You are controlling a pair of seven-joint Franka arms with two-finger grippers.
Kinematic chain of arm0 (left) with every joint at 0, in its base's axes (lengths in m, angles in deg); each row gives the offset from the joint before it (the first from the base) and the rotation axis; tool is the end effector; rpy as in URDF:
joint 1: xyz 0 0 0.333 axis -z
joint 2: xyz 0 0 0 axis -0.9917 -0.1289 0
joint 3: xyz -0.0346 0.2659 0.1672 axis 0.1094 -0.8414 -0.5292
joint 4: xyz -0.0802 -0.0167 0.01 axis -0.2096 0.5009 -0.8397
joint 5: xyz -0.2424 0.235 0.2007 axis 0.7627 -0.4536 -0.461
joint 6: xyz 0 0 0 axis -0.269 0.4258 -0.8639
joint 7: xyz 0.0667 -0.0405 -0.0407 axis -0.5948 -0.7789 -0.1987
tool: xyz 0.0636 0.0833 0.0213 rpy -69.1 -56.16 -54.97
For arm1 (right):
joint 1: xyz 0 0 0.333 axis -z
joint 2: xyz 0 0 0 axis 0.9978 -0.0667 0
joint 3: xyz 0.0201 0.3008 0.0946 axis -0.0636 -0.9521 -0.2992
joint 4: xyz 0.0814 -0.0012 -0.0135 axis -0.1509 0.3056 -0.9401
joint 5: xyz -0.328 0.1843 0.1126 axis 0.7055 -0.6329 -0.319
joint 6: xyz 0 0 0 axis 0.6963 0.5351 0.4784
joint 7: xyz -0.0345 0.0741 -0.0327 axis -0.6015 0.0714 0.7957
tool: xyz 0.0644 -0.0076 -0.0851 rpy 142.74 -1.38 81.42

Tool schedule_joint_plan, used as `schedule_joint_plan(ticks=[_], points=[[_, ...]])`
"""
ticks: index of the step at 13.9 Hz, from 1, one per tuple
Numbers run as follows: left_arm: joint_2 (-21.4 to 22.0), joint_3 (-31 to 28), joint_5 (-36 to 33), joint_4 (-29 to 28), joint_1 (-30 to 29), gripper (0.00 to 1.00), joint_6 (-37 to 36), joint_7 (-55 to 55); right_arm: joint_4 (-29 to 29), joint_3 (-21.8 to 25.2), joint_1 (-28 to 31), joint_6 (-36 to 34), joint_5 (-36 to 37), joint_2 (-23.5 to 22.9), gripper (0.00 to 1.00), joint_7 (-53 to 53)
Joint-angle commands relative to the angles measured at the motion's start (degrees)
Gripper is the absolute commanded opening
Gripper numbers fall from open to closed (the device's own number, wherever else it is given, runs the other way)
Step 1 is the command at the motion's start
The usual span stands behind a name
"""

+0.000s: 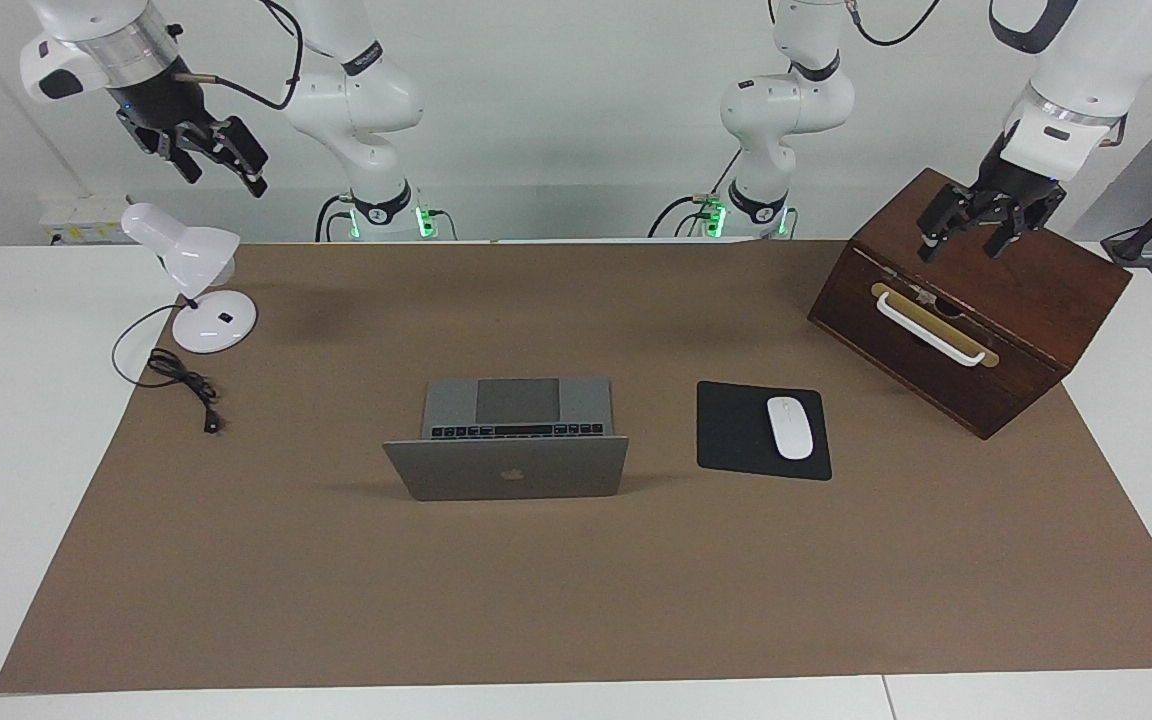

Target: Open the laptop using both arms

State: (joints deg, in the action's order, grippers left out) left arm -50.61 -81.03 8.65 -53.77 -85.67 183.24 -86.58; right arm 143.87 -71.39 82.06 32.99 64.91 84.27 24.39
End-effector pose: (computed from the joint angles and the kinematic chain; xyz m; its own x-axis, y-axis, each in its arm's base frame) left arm 0.5191 0.0155 0.6289 0.9983 0.0363 0.0451 0.0341 -0.9982 0.0502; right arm 0.4624 -0.0422 0.6710 0.9345 -0.3330 -0.1255 -0.3395 -0.9400 -0.0337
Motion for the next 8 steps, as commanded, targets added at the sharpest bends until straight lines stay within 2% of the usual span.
schedule_joint_plan(ticks=[1,8], points=[[-0.58,-0.46,-1.49,0.88,0.97,1.0,-0.4,-1.46,2.04,-0.33,0.16,1.21,1.26,1.59,1.0,-1.15],[-0.31,-0.55,-1.49,0.35,0.88,1.0,-0.4,-1.38,2.21,-0.15,0.61,6.83,1.35,1.33,1.0,3.77]])
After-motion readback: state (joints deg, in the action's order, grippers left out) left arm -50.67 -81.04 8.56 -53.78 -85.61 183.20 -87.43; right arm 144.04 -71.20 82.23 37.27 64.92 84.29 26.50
